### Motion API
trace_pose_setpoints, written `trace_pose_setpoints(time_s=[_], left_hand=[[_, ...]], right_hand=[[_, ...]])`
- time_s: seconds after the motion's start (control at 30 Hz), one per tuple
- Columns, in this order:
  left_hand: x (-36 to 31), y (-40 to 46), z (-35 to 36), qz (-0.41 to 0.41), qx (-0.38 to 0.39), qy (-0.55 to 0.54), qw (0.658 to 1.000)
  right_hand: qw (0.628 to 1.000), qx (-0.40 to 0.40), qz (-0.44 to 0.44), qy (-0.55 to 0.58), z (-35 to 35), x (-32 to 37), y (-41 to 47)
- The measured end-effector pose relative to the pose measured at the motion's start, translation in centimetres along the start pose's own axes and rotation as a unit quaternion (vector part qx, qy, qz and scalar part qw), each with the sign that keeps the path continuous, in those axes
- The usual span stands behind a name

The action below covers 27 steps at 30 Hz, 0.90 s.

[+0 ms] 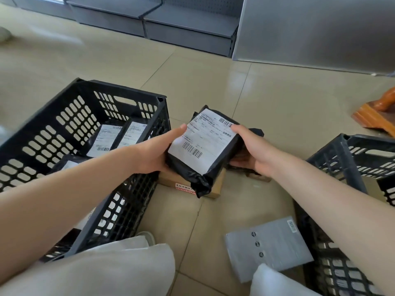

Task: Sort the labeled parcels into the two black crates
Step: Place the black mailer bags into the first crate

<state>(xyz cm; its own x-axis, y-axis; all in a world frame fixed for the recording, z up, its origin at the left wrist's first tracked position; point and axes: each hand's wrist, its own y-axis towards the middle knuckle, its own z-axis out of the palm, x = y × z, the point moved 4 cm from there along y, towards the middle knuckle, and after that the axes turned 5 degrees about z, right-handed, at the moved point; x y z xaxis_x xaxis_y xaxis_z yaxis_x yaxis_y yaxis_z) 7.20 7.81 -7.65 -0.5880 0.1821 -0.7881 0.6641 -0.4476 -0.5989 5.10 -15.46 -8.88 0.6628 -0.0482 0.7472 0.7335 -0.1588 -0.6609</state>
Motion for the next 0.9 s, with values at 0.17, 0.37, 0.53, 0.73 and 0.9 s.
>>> trace_pose_setpoints(time_s=[0.17, 0.37, 0.53, 0.73, 0.9], left_hand=[[-0.4, -1.0, -3.6, 0.038, -0.118, -0.024, 0.992], [-1.8, -2.3, -8.8, 0.102, -0.196, -0.087, 0.971], [-2.1, -2.9, -12.3, 0.148, -0.260, -0.122, 0.946], [-2.4, -3.9, -16.3, 0.178, -0.380, -0.197, 0.886], [-1.4, -4.7, -20.0, 0.182, -0.472, -0.223, 0.833]], right_hand=[[0.999, 0.028, -0.033, 0.001, 4.5, 2.5, -0.5], [0.994, 0.051, -0.093, 0.006, 10.2, 3.9, -0.8], [0.994, 0.056, -0.084, -0.044, 14.4, 2.8, -0.9], [0.922, 0.097, -0.244, -0.285, 19.8, 1.8, -2.4], [0.818, 0.134, -0.311, -0.465, 23.5, -1.4, -2.9]])
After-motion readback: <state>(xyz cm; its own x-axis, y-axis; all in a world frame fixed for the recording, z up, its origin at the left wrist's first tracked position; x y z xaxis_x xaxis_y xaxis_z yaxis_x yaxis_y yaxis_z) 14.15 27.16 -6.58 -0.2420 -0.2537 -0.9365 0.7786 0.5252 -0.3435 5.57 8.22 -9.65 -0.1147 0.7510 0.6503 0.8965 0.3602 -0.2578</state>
